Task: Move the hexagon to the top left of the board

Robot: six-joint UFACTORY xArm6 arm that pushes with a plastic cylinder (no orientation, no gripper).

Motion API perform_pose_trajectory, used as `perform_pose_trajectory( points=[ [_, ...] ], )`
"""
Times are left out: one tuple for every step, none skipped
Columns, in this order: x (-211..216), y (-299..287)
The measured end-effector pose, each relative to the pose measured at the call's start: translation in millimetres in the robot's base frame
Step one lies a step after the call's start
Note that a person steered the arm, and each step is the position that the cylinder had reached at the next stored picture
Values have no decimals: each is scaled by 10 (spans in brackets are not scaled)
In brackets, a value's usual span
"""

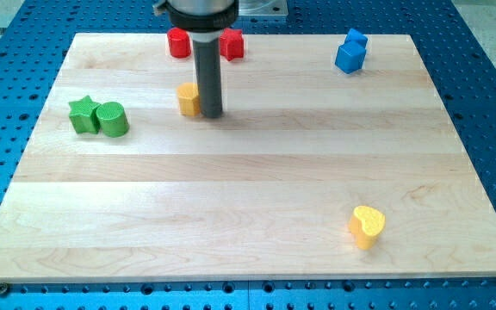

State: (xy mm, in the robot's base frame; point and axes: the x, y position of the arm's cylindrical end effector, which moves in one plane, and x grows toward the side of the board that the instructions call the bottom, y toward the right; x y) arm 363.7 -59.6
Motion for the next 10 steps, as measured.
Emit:
perform_pose_trajectory(
  points=[
    [-51, -602],
    [125, -762],
    [-258, -1214],
    [-379, -1264],
    [-159, -785],
    [-528, -1180],
    [-629, -1654],
    [-517, -1466],
    [-205, -1174],
    [-790, -1323]
  ],
)
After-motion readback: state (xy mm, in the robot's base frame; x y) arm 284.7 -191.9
